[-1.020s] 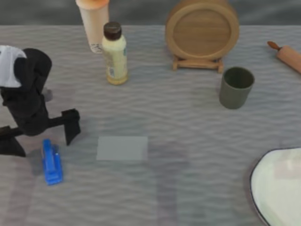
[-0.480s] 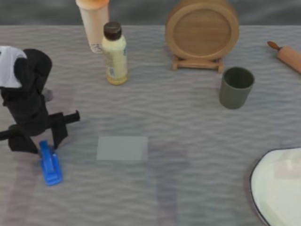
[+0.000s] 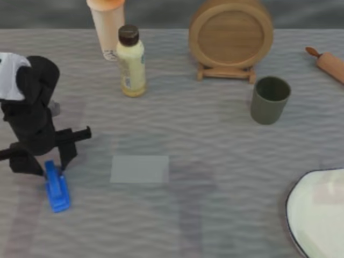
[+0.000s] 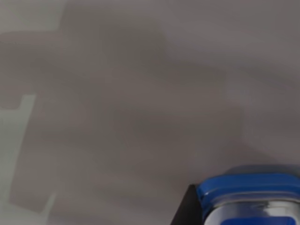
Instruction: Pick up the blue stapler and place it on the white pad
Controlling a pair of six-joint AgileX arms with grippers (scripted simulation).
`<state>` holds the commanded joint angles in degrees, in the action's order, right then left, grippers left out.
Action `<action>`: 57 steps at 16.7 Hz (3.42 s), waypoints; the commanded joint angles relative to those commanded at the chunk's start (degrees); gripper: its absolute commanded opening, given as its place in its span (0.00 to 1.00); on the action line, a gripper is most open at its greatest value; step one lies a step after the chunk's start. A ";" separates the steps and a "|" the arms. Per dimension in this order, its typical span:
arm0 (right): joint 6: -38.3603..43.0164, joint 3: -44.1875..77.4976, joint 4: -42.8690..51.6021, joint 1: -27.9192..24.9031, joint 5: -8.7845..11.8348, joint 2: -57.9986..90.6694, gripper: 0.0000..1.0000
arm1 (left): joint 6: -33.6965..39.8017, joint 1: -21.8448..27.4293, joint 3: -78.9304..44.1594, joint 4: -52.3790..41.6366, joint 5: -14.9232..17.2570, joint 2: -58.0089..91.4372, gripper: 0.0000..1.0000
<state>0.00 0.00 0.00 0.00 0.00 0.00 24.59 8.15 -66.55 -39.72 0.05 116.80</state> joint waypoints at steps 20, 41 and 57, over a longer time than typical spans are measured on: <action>0.00 0.00 0.00 0.00 0.00 0.00 1.00 | 0.13 -0.73 -11.50 -21.03 -0.07 -9.41 0.00; 0.00 0.00 0.00 0.00 0.00 0.00 1.00 | -75.78 28.04 -45.38 -35.92 0.21 10.22 0.00; 0.00 0.00 0.00 0.00 0.00 0.00 1.00 | -81.70 27.46 -30.27 -18.08 0.17 11.38 0.00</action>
<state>0.00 0.00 0.00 0.00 0.00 0.00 -57.11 35.61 -96.82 -57.81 0.22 128.18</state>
